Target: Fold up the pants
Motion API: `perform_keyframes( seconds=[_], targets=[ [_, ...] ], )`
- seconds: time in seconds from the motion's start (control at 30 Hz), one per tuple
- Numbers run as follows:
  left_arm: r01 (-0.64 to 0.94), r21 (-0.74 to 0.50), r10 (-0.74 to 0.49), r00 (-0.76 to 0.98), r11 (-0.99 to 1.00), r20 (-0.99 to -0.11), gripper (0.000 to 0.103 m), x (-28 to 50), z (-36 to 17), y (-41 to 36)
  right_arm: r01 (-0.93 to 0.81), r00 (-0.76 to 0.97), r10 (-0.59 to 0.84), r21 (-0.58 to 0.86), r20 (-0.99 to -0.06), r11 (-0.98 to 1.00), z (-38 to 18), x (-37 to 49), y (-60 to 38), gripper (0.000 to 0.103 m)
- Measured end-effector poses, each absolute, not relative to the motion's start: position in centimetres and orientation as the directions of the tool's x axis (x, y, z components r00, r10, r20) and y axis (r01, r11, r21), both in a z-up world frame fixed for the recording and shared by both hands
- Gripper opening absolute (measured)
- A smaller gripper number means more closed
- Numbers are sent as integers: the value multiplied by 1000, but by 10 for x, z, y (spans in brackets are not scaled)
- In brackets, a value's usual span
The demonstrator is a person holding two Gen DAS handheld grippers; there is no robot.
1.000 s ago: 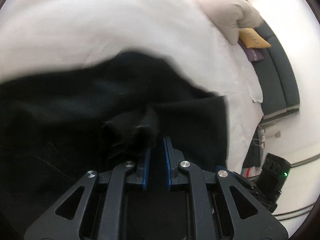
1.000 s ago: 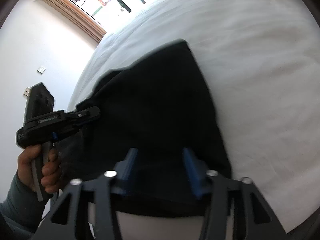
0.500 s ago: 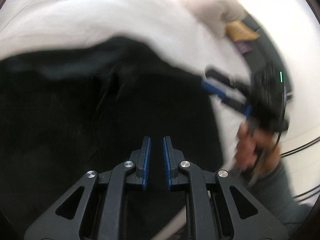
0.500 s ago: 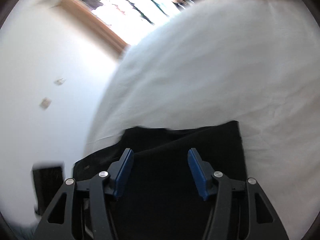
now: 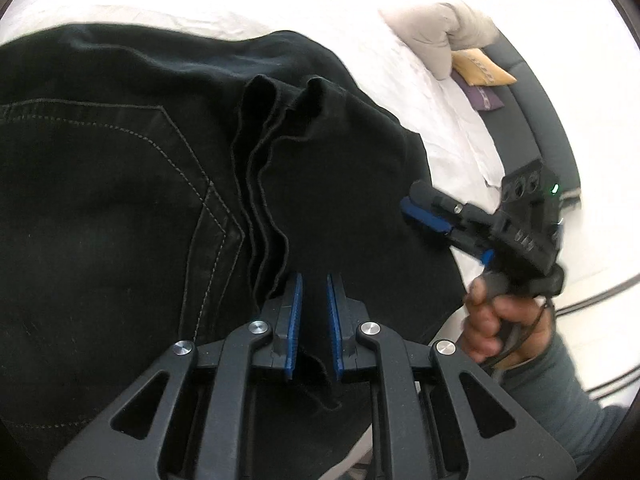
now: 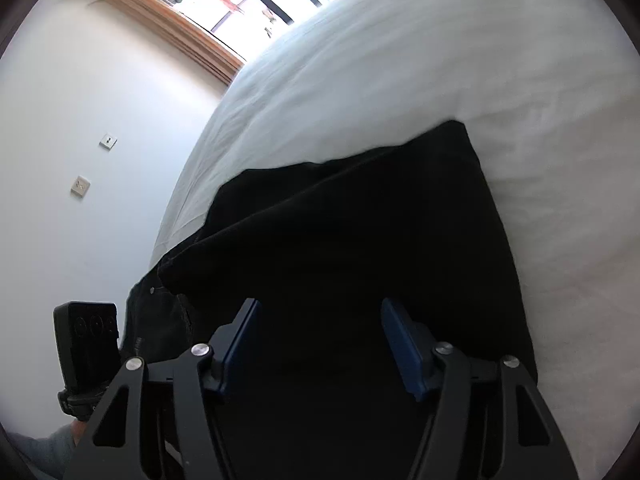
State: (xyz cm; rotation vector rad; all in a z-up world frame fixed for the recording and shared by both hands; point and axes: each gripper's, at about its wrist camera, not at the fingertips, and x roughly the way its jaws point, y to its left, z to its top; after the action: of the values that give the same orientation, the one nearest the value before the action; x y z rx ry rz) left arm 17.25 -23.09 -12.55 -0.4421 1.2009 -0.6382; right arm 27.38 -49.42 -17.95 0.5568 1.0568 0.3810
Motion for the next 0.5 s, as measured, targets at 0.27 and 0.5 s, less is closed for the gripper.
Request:
perform_keyframes(
  seconds=[0.27, 0.5],
  targets=[
    [196, -641, -670, 249, 742, -699, 12, 144, -125, -205, -185, 368, 695, 684, -617, 705, -147, 305, -429, 69],
    [143, -606, -611, 361, 783, -704, 12, 94, -81, -157, -185, 321, 565, 535, -760, 824, -176, 303, -379, 82]
  ],
)
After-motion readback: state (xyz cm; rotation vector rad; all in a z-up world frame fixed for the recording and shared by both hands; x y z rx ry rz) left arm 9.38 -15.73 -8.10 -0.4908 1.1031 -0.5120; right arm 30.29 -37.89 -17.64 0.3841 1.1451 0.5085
